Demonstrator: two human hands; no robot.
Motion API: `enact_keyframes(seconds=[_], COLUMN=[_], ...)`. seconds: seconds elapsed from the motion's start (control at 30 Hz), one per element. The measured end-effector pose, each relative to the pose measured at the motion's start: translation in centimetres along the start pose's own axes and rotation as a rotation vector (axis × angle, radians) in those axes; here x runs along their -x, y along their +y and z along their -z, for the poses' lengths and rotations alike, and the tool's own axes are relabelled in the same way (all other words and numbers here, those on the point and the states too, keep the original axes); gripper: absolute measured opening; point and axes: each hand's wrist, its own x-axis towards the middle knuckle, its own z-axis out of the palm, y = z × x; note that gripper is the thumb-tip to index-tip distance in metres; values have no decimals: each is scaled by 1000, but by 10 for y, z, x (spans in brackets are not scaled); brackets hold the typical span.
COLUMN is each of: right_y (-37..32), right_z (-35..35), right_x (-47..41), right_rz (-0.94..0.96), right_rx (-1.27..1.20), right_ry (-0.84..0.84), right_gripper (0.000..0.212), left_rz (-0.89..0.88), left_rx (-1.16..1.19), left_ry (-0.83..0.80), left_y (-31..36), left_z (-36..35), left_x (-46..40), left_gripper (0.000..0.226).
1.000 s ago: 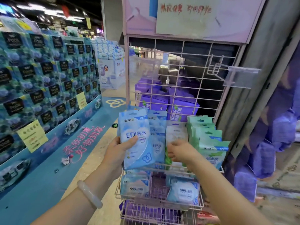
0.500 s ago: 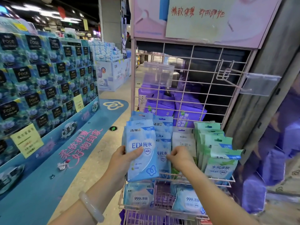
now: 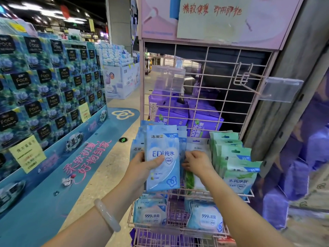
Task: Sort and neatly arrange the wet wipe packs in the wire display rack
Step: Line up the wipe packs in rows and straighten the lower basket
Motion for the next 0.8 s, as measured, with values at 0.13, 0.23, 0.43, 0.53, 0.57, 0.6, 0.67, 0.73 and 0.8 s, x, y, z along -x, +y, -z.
enact_keyframes(seconds=[0.13,0.23,0.43,0.53,0.57,0.6,0.67,0.73,0.8], right_y=[-4,-7,-1,13,17,20,21,20,18], right_z=[14,25,22,12,10,9,9,7,5], right_x=[13,29,31,31,31,32,32,34,34], right_rz=[-29,151,179,184,194,192,157,121,91], right_rx=[-251,-333,-214,28,152,247,312,309,281], right_ry=[-118,-241,-83,-75,-78,-74,-76,-91,-107], right_gripper=[43,34,37,23,24,28,37,40,41], left_rz=[4,-41,-342,-425,-473,-525,-512,-369,-284], left_rx=[8,12,-783,-1220,-1376,-1469,-1466,-1380,-1337], left_ry=[-18,-24,69,198,244,284,363,416,424], left_y=[2,6,1,-7,-11,-16,-22,-23,-23], left_z=[-20,-37,-46,-39,-35,-29,-14,1,14], left_x=[-7,-14,-23,-21,-19,-19,-17,-17,-18], left_gripper=[32,28,44,74,78,78,84,96,104])
